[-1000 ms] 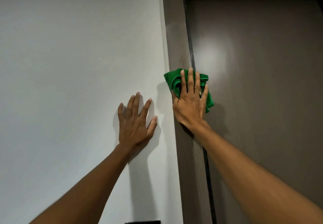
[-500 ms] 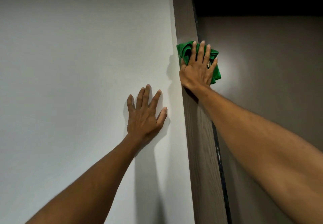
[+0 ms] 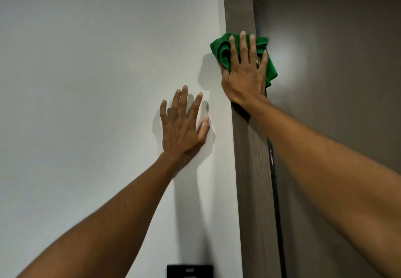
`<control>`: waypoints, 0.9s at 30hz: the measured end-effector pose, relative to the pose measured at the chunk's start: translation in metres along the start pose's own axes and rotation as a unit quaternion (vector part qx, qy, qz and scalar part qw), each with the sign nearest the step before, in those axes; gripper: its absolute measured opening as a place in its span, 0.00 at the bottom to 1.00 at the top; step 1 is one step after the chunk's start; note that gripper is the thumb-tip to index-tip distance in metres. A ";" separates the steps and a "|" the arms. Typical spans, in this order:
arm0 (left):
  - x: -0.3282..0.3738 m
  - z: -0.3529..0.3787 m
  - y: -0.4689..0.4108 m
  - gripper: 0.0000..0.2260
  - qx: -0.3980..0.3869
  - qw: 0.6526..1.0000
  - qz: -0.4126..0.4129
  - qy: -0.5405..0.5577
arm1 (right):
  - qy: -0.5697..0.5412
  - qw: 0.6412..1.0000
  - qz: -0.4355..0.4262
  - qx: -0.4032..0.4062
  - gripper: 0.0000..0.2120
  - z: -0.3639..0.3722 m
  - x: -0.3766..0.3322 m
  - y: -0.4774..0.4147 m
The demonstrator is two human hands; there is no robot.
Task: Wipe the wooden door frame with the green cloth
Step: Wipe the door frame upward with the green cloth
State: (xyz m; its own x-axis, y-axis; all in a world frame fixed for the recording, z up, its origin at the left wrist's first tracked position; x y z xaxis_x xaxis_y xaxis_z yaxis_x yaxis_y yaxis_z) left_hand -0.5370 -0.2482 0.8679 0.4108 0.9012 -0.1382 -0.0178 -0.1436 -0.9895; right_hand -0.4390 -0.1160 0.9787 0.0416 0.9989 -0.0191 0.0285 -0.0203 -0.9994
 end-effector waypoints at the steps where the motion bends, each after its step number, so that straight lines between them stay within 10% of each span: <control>1: 0.007 -0.002 0.016 0.29 0.003 1.000 -0.002 0.004 | -0.002 1.000 0.001 0.008 0.31 0.001 0.000 0.021; 14: 0.017 0.008 0.211 0.27 -0.130 0.991 0.017 -0.011 | 0.005 0.996 0.080 -0.035 0.34 0.009 -0.002 0.309; 22: 0.044 -0.057 0.170 0.22 -0.100 0.963 -0.110 0.227 | -0.146 0.971 0.087 -0.169 0.27 -0.052 0.004 0.312; 27: 0.055 -0.070 0.155 0.19 -0.198 0.960 -0.047 0.193 | 0.004 0.979 0.086 -0.183 0.25 -0.076 0.012 0.264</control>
State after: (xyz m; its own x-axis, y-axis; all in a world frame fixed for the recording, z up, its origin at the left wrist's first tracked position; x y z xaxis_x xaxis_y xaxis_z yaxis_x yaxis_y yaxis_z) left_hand -0.4528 -0.2492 0.7103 0.7019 0.7104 0.0525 0.3529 -0.2827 -0.8919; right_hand -0.3551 -0.1129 0.7170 0.0852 0.9792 -0.1842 0.3763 -0.2028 -0.9040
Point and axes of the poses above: each hand's wrist, its own y-axis away from the middle knuckle, its own z-axis out of the palm, x = y × z, the point moved 3 cm from there along -y, towards the middle knuckle, and after that the axes turned 14 degrees about -y, right-handed, at the moved point
